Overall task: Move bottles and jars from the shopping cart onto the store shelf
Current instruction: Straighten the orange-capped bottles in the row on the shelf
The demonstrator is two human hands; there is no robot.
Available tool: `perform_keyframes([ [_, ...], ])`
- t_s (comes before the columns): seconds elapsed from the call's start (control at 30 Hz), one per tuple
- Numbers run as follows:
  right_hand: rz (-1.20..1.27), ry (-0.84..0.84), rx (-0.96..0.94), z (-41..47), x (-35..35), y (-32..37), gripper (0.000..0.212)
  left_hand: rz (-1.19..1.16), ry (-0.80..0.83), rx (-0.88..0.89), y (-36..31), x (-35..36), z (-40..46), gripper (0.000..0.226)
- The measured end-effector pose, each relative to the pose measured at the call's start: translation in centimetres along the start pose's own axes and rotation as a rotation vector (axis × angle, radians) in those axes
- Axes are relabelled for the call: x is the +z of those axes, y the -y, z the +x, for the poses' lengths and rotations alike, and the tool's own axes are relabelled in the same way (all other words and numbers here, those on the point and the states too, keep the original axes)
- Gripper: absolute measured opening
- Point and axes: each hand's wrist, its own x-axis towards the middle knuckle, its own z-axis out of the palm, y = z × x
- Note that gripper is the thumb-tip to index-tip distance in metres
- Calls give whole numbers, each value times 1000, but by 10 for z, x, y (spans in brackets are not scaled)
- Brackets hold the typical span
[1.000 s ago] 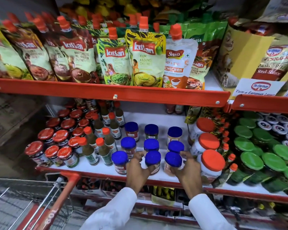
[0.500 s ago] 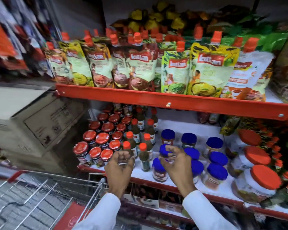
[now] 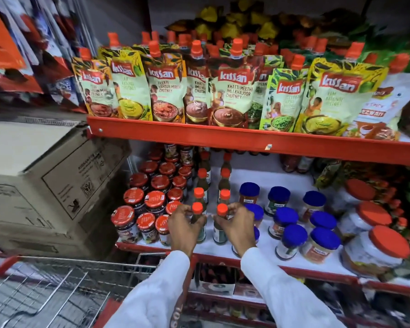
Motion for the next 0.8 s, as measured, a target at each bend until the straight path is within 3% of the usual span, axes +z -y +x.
perform_keyframes([
  [0.23,-50,18,-80,-1,-2,-3,18,6,123,51,5,-13,9,18],
  [0.43,-16,70,-33,-5,-2,-6,31,-3,241,82,4,-19,14,28],
  [0.6,17,-2,-33,-11,5,-10,31,-7,164,56,8,-13,7,39],
  [0.8,52,-18,-12,-13,8,-15,21,-26,96,10,8,-7,3,27],
])
